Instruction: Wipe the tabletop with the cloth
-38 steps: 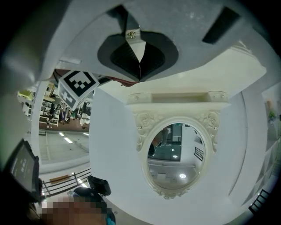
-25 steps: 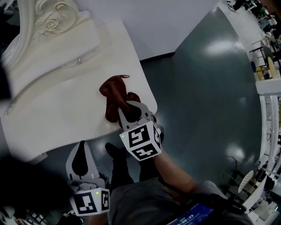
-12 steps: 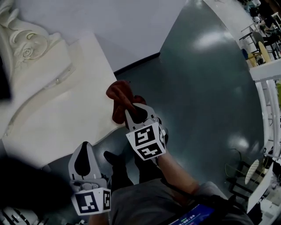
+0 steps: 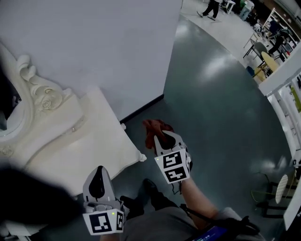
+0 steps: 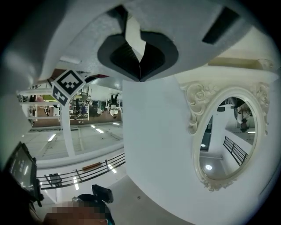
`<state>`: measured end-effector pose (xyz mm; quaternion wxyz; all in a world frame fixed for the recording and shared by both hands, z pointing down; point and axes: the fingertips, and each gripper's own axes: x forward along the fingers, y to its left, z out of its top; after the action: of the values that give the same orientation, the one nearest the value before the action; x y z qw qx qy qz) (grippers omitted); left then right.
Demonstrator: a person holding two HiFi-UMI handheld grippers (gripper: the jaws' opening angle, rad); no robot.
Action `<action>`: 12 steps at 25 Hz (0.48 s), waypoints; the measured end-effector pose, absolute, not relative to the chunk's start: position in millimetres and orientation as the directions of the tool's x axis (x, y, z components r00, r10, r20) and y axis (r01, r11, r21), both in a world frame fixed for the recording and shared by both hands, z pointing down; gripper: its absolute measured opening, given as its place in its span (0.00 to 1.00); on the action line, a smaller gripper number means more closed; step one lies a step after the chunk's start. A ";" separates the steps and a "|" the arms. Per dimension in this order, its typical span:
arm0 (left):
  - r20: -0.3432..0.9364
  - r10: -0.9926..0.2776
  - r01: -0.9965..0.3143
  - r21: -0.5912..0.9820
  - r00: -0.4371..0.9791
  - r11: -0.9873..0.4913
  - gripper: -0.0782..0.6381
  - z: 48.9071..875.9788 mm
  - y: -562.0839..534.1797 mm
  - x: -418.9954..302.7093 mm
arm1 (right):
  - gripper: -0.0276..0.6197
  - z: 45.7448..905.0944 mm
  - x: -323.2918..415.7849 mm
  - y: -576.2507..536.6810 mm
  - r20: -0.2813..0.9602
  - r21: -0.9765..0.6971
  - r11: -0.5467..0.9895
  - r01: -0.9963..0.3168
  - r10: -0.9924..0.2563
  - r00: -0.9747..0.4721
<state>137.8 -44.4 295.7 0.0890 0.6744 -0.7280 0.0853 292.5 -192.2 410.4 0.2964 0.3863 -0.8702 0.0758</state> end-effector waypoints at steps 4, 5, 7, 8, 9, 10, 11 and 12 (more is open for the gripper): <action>0.166 -0.983 -0.996 -0.028 -0.083 0.079 0.13 257.9 -40.5 139.8 | 0.15 338.2 294.4 -191.2 0.454 0.099 0.672 -0.734 -0.687 -0.568; 0.143 -0.986 -0.996 -0.034 -0.085 0.081 0.13 247.5 -39.4 138.3 | 0.15 319.0 291.1 -189.2 0.419 0.109 0.672 -0.733 -0.699 -0.579; 0.095 -0.991 -0.995 -0.049 -0.091 0.087 0.13 226.1 -37.1 130.5 | 0.15 285.2 279.1 -182.4 0.354 0.114 0.678 -0.727 -0.711 -0.608; 0.070 -0.993 -0.994 -0.058 -0.098 0.094 0.13 215.9 -36.0 124.4 | 0.15 271.1 271.2 -178.4 0.323 0.111 0.684 -0.721 -0.711 -0.625; 0.045 -0.993 -0.992 -0.067 -0.107 0.103 0.13 206.2 -34.3 117.2 | 0.15 258.1 262.4 -173.5 0.293 0.110 0.693 -0.713 -0.708 -0.643; 0.023 -0.993 -0.991 -0.075 -0.116 0.114 0.13 197.3 -31.4 109.5 | 0.15 245.8 252.7 -166.7 0.263 0.110 0.702 -0.703 -0.703 -0.661; 0.005 -0.992 -0.989 -0.084 -0.125 0.124 0.13 189.4 -27.0 101.7 | 0.15 234.3 242.5 -157.4 0.236 0.113 0.712 -0.693 -0.696 -0.678; -0.010 -0.991 -0.987 -0.092 -0.131 0.131 0.13 182.6 -21.6 94.2 | 0.15 224.5 232.3 -146.1 0.214 0.118 0.721 -0.682 -0.689 -0.692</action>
<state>94.2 -21.6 182.6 -0.0341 0.6583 -0.7513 0.0314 232.3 -146.1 224.5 0.1220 0.3729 -0.9197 -0.0146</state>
